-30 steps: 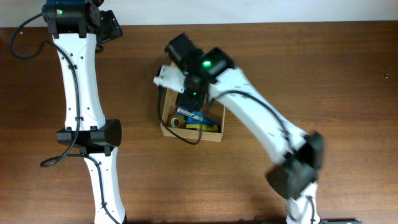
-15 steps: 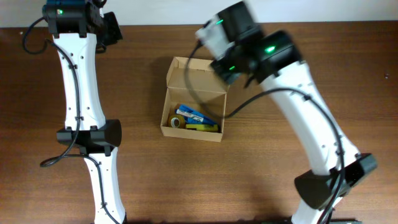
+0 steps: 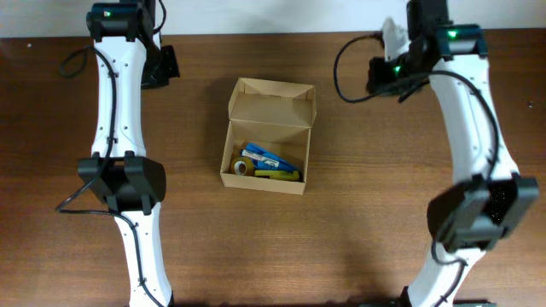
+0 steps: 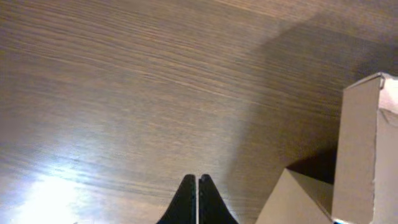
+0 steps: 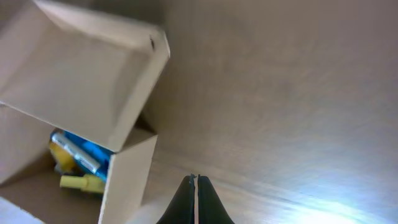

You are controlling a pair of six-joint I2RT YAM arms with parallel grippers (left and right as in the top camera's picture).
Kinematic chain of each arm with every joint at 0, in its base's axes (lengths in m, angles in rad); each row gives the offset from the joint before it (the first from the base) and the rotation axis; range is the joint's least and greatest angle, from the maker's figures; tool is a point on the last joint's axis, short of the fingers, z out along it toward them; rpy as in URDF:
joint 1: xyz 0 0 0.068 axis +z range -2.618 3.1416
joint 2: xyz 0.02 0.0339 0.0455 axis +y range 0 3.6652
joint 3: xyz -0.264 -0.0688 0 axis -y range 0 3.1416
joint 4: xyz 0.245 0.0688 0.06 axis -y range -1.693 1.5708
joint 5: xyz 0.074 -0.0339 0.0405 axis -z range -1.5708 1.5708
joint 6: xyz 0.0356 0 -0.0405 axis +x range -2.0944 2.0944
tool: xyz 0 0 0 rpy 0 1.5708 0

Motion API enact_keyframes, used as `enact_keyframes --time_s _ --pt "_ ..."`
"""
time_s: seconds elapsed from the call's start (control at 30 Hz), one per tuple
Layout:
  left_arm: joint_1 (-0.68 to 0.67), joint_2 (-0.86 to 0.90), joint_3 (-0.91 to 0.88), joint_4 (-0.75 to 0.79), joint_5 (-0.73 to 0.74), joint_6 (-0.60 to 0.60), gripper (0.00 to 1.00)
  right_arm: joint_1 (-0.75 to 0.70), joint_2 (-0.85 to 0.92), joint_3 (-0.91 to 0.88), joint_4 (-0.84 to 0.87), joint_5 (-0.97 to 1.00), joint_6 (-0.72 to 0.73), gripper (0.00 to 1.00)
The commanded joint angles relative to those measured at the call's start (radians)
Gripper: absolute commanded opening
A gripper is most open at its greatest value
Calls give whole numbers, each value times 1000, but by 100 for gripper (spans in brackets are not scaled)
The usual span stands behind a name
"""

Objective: Pack container
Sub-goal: 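Bring both grippers to the box lid flaps on either side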

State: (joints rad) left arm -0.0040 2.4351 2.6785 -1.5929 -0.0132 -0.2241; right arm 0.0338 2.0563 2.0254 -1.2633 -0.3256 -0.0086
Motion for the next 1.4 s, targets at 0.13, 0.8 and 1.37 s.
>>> enact_keyframes --time_s 0.13,0.8,1.37 --pt "41 -4 -140 85 353 89 1 12 219 -71 28 -309 48 4" --pt "98 301 -276 83 1069 266 1 10 348 -76 151 -533 122 4" --pt "51 366 -276 261 1189 152 2 12 451 -81 312 -665 229 4"
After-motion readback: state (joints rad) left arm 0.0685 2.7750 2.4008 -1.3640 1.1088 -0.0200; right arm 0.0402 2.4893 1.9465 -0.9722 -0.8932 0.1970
